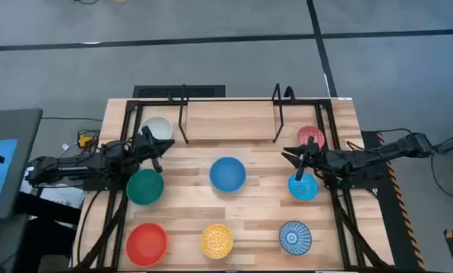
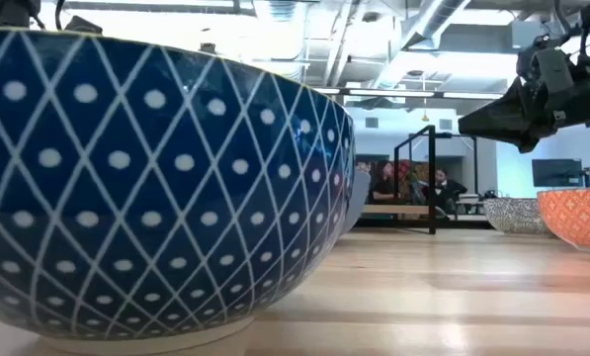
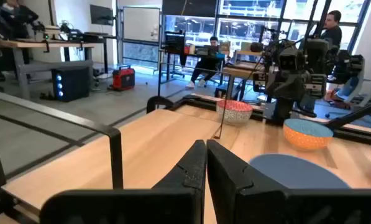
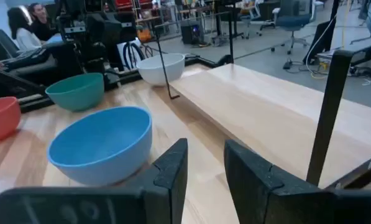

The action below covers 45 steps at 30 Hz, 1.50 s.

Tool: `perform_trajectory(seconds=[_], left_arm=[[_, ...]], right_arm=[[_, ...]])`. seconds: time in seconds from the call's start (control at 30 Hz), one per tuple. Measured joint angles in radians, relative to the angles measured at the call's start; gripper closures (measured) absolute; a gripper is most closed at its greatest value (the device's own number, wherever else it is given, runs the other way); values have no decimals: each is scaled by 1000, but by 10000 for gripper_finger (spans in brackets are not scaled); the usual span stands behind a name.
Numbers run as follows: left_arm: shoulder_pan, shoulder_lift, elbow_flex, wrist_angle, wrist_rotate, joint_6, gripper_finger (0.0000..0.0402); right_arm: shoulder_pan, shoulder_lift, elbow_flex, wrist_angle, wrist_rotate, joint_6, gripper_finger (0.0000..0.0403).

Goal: Place and stack bowls onto a shelf
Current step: Put the white bowl on the shelf

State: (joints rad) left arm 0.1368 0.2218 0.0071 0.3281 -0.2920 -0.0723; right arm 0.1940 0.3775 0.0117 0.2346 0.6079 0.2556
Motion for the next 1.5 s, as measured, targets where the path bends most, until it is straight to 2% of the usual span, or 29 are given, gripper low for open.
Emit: perform_trajectory(seconds=[0.2, 0.3, 0.4, 0.53, 0.67, 0.87, 1.03, 1.23, 1.4, 1.5], left_arm=[[-1, 1, 0, -10, 63, -13, 390], [-1, 0, 0, -21, 60, -35, 367], [-1, 1, 0, -34, 62, -34, 342], [-1, 1, 0, -33, 95, 15, 313], [-1, 1, 0, -36, 123, 9, 295], [-1, 1, 0, -62, 113, -94, 292], [-1, 1, 0, -51, 103, -133, 292], [-1, 1, 0, -17, 95, -132, 292], [-1, 1, 0, -19, 79, -102, 292], [0, 1, 0, -19, 57, -71, 292]], right_arm=[[0, 0, 0, 100, 7, -24, 270], [0, 0, 23, 152, 60, -94, 270], [0, 2, 79, 134, 169, -104, 270], [-8, 12, 190, -52, 247, -41, 270], [-71, 36, 343, -403, 254, 180, 267], [-221, 121, 536, -899, 147, 457, 245], [-397, 203, 604, -1149, -7, 599, 213], [-616, 292, 608, -1223, -123, 611, 191], [-805, 383, 608, -1226, -176, 540, 193], [-914, 446, 608, -1221, -247, 501, 196]])
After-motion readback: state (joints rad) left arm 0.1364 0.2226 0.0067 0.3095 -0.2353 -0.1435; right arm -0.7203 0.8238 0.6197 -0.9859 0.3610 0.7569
